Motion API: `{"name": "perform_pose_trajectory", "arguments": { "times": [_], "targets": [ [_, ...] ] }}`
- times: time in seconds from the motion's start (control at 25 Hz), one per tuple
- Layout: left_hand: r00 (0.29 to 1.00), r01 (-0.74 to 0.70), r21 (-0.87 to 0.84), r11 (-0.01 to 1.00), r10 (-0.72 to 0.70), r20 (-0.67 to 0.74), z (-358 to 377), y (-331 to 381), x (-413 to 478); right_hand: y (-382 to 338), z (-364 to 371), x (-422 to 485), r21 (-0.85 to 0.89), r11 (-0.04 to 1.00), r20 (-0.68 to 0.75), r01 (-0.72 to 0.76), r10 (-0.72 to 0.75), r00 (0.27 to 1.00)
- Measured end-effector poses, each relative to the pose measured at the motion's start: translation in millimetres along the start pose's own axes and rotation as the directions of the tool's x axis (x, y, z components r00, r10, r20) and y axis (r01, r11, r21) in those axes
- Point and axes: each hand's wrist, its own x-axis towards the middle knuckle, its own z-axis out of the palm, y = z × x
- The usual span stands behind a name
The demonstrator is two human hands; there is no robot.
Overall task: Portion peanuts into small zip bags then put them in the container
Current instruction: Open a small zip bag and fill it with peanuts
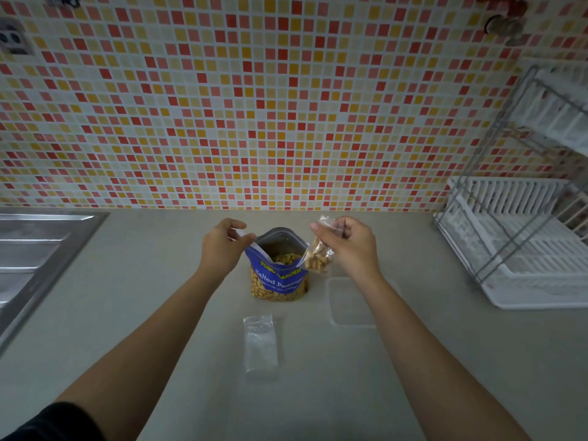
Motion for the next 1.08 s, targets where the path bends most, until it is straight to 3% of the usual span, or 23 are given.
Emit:
{"name": "perform_pose_trajectory", "arguments": {
  "times": [0.08,0.16,0.2,0.24,0.32,0.4,0.52,0.6,0.68,0.88,1.08],
  "targets": [
    [0.998,-0.027,0.134,0.991,0.035,-0.061,2.9,1.2,-7.9,-2.2,-11.6,-1.1,0.002,1.0,-0.016,0.026,-0.026,1.0],
    [0.967,-0.135,0.209,0.969,0.175,-0.187,6.9,12.2,-23.6,-2.3,-21.9,-2.7,0.0,1.0,-0.032,0.03,-0.03,0.999],
    [0.956,-0.202,0.165,0.965,0.231,-0.18,9.4,20.4,-32.6,-1.1,-26.4,-2.9,0.001,0.999,-0.043,0.033,-0.033,0.999],
    [0.967,-0.24,0.068,0.968,0.245,-0.077,13.2,29.0,-42.6,-0.3,-30.8,-4.0,0.004,0.999,-0.052,0.034,-0.034,0.998],
    [0.936,-0.144,-0.17,0.975,0.19,0.298,27.8,42.7,-68.6,2.5,-36.6,-7.4,0.006,1.0,-0.049,0.011,-0.01,0.999],
    [0.854,0.016,-0.35,0.937,0.169,0.491,48.0,48.7,-94.8,8.3,-42.7,-12.9,-0.032,0.998,-0.001,-0.05,0.05,0.999],
    [0.854,0.111,-0.483,0.868,0.165,0.493,84.2,49.2,-119.0,21.7,-62.9,-25.3,-0.065,0.98,0.115,-0.186,0.192,0.975],
    [0.872,0.149,-0.47,0.87,0.109,0.477,105.8,49.3,-131.2,32.7,-87.9,-34.4,0.064,0.947,0.223,-0.316,0.295,0.929],
    [0.872,0.204,-0.462,0.863,0.054,0.486,122.3,48.1,-142.2,45.8,-111.2,-44.2,0.202,0.91,0.304,-0.363,0.294,0.906],
    [0.861,0.265,-0.396,0.879,-0.031,0.507,166.1,38.2,-180.2,94.3,-146.4,-67.3,0.167,0.944,0.134,-0.285,0.264,0.955],
    [0.859,0.349,-0.348,0.87,-0.149,0.49,210.1,14.1,-212.4,155.6,-161.9,-80.0,-0.05,0.947,-0.011,-0.317,0.317,0.948]
  ]
}}
